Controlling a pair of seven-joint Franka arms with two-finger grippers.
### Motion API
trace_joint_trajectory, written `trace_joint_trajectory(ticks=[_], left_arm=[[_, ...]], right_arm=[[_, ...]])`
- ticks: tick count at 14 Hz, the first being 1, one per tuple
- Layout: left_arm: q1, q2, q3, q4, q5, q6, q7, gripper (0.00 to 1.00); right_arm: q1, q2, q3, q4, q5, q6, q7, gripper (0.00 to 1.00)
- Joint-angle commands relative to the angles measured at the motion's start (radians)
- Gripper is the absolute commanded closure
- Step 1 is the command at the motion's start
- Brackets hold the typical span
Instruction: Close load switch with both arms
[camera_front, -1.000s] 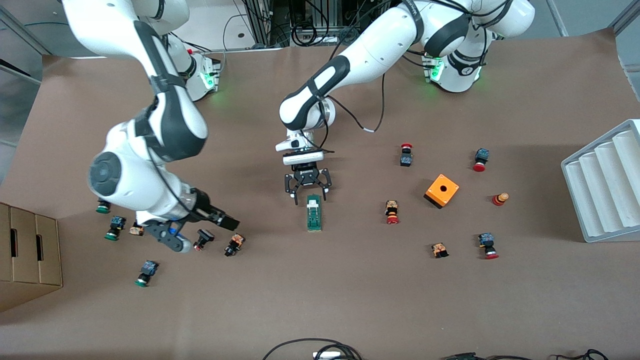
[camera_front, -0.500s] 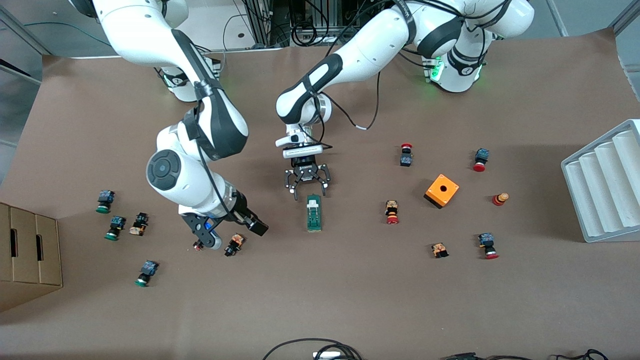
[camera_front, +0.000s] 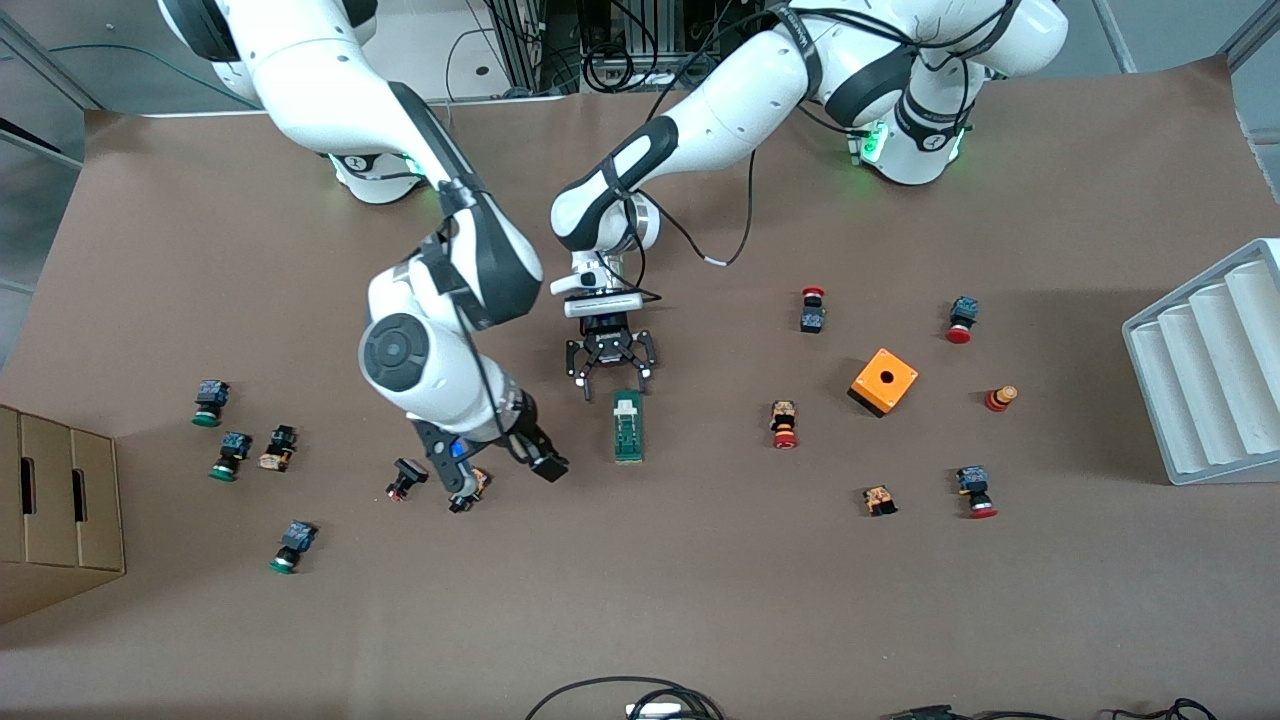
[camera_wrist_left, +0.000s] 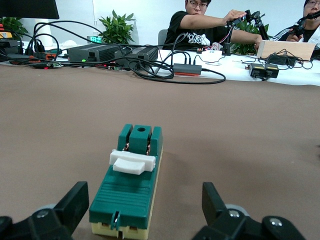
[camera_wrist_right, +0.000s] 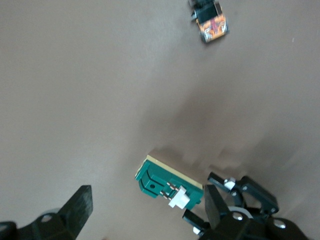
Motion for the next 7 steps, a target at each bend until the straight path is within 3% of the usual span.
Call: trace_joint_trajectory(ticks=[1, 7], left_arm=[[-0.002, 0.031, 0.0, 0.028, 0.018, -0.021, -0.012, 0.01], [0.002, 0.045, 0.002, 0.028, 0.021, -0.021, -0.008, 0.01]], right_arm=[[0.015, 0.045, -0.002, 0.051, 0.025, 0.011, 0.086, 0.0], [0.075, 0.085, -0.003, 0.051, 0.024, 0.044, 0.261, 0.01]])
